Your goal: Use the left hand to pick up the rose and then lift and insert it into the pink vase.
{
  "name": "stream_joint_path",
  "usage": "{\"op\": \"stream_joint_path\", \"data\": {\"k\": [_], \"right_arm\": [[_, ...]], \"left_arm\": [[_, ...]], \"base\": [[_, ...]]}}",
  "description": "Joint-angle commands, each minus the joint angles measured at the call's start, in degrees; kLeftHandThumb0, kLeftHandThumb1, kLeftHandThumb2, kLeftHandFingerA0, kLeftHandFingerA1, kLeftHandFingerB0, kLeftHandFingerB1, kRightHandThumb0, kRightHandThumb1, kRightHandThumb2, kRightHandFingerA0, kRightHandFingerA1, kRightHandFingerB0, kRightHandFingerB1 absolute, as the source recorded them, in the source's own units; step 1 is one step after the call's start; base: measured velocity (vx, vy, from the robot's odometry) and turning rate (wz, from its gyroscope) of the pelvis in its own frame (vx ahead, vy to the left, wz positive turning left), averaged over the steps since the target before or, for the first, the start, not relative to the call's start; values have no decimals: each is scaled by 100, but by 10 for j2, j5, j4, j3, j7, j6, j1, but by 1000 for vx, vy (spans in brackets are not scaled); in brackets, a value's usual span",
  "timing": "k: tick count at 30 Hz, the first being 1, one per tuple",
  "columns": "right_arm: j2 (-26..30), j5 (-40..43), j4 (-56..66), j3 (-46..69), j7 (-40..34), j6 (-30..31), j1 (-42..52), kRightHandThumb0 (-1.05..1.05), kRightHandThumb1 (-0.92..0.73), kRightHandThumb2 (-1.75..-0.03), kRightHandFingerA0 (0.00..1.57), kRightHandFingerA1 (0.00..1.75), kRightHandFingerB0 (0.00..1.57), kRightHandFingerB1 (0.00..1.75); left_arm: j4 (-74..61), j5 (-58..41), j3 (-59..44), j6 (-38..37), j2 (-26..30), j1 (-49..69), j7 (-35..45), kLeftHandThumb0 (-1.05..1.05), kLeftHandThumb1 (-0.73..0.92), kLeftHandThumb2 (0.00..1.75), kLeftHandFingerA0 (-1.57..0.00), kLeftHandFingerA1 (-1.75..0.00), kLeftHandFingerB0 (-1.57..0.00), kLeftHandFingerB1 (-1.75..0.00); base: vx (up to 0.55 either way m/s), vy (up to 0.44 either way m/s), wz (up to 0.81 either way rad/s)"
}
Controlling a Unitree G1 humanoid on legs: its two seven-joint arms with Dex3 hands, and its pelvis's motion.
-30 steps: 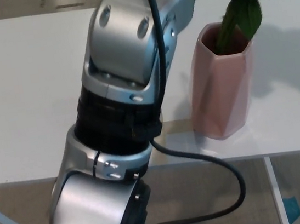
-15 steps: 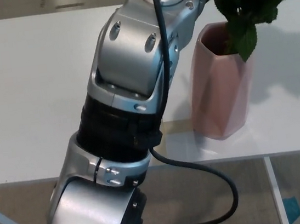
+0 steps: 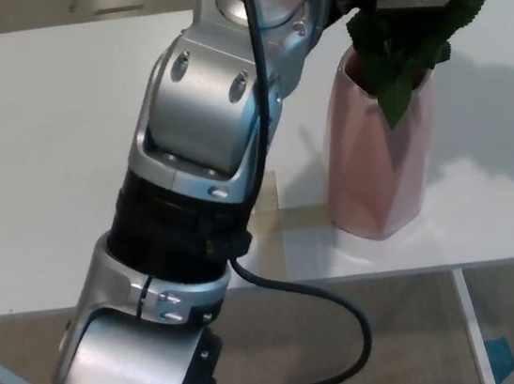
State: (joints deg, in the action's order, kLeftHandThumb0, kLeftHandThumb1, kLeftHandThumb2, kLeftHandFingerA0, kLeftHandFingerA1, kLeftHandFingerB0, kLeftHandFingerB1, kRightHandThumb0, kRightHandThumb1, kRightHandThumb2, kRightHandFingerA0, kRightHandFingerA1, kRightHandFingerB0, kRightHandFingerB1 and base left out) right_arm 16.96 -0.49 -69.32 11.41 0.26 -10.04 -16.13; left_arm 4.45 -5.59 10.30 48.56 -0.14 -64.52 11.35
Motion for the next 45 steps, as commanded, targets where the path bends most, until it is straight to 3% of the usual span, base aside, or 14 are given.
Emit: {"op": "stream_joint_path", "data": {"k": [1,15,31,40,45], "right_arm": [[-1,4,-3,-1,2,3,1,-18,-62,-58,60,50,55,46],[2,3,-3,0,2,4,-1,-19,-62,-58,60,50,55,47],[1,-1,0,-7,-3,8,-9,-19,-62,-58,60,50,55,46],[5,1,-2,-8,1,7,-11,-19,-62,-58,61,50,55,47],[6,1,-6,-8,1,8,-11,-19,-62,-58,62,51,55,47]], "left_arm": [[1,-6,-2,-8,22,-3,37,-91,49,61,0,0,0,-1],[46,-18,24,-22,132,-6,166,-87,49,57,0,0,0,0],[46,-8,45,-34,157,-15,213,-87,49,59,0,0,0,0],[25,-25,14,-33,237,7,260,-87,48,59,0,0,0,0],[37,-38,9,-50,312,-7,337,-85,48,58,0,0,0,0]], "base": [[0,0,0],[0,0,0],[0,0,0],[0,0,0],[0,0,0]]}}
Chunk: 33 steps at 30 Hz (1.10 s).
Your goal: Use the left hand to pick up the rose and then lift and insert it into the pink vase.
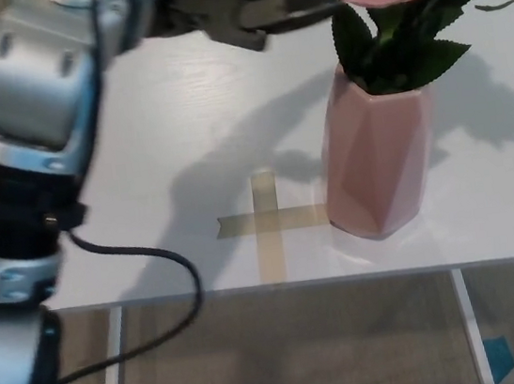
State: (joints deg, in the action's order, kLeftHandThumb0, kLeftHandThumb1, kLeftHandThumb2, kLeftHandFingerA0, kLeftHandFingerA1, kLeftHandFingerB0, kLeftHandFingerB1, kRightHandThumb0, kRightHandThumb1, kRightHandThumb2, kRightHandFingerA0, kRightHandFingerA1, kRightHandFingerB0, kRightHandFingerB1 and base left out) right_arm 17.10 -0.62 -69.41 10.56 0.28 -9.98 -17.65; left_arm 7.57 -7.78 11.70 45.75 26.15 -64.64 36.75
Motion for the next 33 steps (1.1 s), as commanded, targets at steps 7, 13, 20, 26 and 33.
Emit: {"op": "stream_joint_path", "data": {"k": [7,13,20,26,33], "right_arm": [[5,1,-7,-1,1,8,6,-19,-62,-58,63,51,56,47],[4,0,-6,-2,0,6,11,-19,-61,-57,62,51,55,47],[6,2,-9,0,0,3,24,-19,-61,-57,62,51,55,47],[3,-1,-19,-2,-2,4,40,-19,-61,-57,63,51,56,47],[0,-4,-19,-5,-9,3,58,-19,-61,-57,65,52,56,47]], "left_arm": [[31,-9,7,-66,117,-12,156,-82,47,56,0,0,0,0],[-29,-14,-33,-89,184,55,164,-75,43,81,0,0,0,-1],[-264,-40,-246,-148,122,371,52,-71,43,79,-4,-10,0,-4],[-388,-44,-368,-238,25,599,46,-27,29,88,-11,-51,-9,-49],[-408,-116,-456,-250,-41,747,108,-42,47,54,-44,-39,-52,-38]], "base": [[0,0,0],[0,0,0],[0,0,0],[0,0,0],[0,0,0]]}}
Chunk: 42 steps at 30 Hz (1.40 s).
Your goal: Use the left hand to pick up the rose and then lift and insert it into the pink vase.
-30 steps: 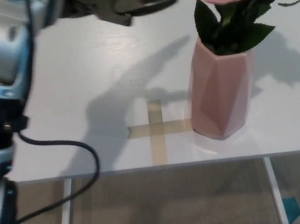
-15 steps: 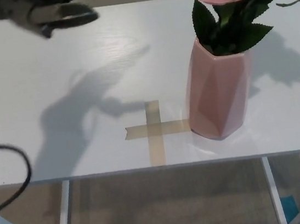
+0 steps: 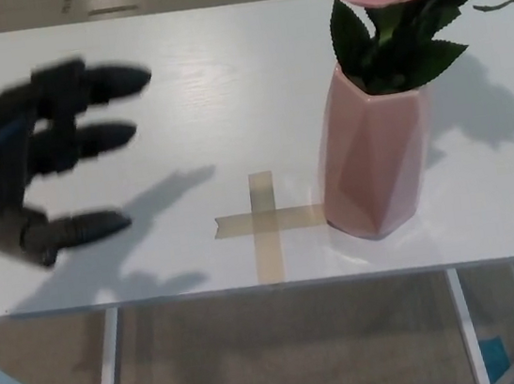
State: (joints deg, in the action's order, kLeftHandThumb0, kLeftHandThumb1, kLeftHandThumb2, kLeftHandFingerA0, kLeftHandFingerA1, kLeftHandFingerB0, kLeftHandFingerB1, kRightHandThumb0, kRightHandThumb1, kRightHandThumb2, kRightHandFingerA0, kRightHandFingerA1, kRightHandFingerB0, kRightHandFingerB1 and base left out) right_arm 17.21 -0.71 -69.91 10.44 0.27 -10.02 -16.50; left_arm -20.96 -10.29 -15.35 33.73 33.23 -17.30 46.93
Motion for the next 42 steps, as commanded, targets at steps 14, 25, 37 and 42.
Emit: {"op": "stream_joint_path", "data": {"k": [14,25,37,42], "right_arm": [[0,-3,-17,-2,-6,-4,56,-18,-61,-57,64,51,55,46],[-3,-5,-17,-2,-10,-2,49,-18,-61,-57,64,51,55,46],[3,-6,-19,0,-5,0,52,-18,-61,-57,63,51,55,46],[-4,-4,-18,0,-1,0,54,-19,-61,-57,63,51,55,46]], "left_arm": [[84,-39,-207,-321,-170,473,45,-35,45,54,-38,-37,-39,-35],[463,175,-58,-350,-109,337,-234,-53,43,65,-26,-38,-21,-36],[723,165,-13,-307,-92,162,-336,-63,47,73,-21,-39,-15,-37],[786,146,-20,-353,-112,156,-384,-59,54,56,-31,-33,-25,-30]], "base": [[0,0,0],[0,0,0],[0,0,0],[0,0,0]]}}
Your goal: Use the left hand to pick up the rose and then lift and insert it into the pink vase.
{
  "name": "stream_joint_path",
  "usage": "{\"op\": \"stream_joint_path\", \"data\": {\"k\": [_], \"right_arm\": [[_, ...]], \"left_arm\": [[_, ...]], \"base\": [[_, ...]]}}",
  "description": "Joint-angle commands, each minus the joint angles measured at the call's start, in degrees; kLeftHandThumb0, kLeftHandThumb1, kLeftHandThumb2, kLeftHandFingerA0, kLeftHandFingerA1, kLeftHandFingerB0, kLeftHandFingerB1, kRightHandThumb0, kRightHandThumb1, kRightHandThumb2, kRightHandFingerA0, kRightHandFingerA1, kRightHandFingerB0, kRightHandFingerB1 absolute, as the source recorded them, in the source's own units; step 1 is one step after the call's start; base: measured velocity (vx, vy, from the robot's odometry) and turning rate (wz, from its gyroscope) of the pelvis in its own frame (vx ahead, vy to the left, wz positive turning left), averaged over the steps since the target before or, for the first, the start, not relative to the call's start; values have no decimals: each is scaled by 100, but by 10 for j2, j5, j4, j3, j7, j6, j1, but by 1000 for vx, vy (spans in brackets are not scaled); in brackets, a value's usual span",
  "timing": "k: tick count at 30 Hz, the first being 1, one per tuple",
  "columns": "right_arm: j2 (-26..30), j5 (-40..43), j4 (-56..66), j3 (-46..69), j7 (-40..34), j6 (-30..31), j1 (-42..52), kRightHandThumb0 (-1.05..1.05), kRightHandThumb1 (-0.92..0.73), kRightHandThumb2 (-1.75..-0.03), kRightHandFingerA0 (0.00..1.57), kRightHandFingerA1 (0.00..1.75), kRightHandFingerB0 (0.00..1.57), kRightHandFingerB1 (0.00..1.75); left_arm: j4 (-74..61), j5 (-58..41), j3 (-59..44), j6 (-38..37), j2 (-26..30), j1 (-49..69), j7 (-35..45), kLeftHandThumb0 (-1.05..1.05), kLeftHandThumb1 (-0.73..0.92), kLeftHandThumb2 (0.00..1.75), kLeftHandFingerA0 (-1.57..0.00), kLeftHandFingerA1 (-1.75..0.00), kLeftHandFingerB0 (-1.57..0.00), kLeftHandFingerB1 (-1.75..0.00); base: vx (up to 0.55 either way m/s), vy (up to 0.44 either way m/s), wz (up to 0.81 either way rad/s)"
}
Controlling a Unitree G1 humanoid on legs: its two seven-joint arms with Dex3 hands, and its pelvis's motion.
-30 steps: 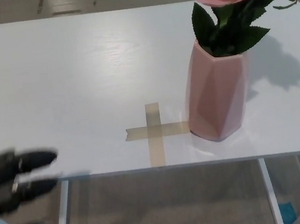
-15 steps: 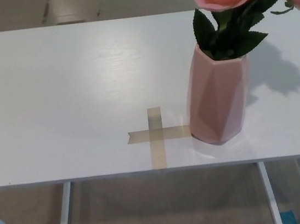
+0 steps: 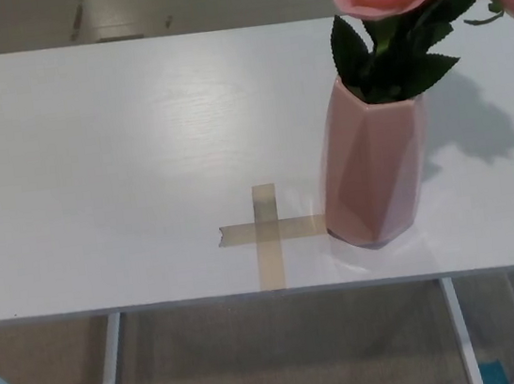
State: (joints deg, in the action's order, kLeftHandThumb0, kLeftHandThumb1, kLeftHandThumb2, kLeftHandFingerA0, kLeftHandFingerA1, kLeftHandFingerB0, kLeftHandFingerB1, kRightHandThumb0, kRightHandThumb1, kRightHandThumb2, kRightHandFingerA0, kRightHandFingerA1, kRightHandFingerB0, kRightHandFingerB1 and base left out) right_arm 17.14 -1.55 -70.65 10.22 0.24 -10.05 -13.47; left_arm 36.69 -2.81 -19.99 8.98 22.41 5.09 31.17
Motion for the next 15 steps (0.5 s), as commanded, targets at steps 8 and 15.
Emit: {"op": "stream_joint_path", "data": {"k": [8,15], "right_arm": [[-8,6,-4,1,2,4,8,-19,-61,-57,63,51,55,46],[-8,8,-4,3,5,3,5,-19,-61,-57,62,51,55,46]], "left_arm": [[272,63,40,-192,31,-59,-192,-62,53,56,-30,-33,-25,-30],[308,39,44,-202,40,-81,-167,-30,28,87,-8,-49,-7,-49]], "base": [[0,0,0],[0,0,0]]}}
